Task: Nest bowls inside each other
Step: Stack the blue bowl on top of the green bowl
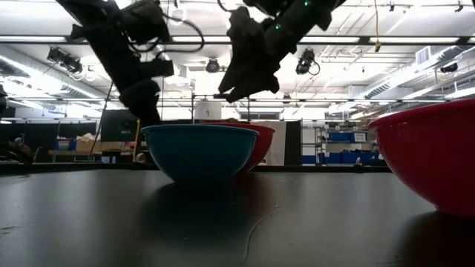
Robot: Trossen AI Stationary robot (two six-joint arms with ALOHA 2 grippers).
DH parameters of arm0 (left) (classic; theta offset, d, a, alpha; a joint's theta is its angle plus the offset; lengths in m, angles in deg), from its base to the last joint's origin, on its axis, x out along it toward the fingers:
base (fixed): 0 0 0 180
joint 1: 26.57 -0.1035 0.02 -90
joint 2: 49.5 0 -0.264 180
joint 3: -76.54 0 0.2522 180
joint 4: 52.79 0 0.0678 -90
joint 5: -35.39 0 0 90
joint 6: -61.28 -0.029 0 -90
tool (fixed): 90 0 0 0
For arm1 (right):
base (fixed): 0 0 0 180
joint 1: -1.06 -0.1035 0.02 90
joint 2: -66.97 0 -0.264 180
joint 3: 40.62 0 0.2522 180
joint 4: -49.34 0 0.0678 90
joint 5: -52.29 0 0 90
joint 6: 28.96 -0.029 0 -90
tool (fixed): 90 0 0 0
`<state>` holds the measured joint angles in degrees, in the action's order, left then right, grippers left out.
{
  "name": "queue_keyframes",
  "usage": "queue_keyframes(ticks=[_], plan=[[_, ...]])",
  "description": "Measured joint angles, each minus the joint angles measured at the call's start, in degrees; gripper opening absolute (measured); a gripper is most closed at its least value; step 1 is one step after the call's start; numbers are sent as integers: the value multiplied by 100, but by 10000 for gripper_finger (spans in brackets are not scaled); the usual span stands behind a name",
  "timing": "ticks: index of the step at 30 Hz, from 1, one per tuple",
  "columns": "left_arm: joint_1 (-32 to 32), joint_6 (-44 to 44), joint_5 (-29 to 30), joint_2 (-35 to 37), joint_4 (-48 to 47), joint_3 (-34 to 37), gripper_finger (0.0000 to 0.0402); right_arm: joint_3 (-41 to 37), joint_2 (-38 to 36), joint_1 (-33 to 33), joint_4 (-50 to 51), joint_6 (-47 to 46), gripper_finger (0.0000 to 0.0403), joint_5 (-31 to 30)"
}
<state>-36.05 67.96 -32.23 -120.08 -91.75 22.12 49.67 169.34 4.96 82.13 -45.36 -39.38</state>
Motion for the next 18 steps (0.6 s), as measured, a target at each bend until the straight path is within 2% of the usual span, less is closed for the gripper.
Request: queue_keyframes(ticks=[5,14,18], plan=[[263,0,27,11,227,-253,215,2,161,-320,27,-25,197,-630],[500,-22,52,24,109,-311,215,0,842,-377,-107,-86,197,-754],[536,-22,78,24,-55,-311,215,-2,1113,-318,-191,23,197,-550]])
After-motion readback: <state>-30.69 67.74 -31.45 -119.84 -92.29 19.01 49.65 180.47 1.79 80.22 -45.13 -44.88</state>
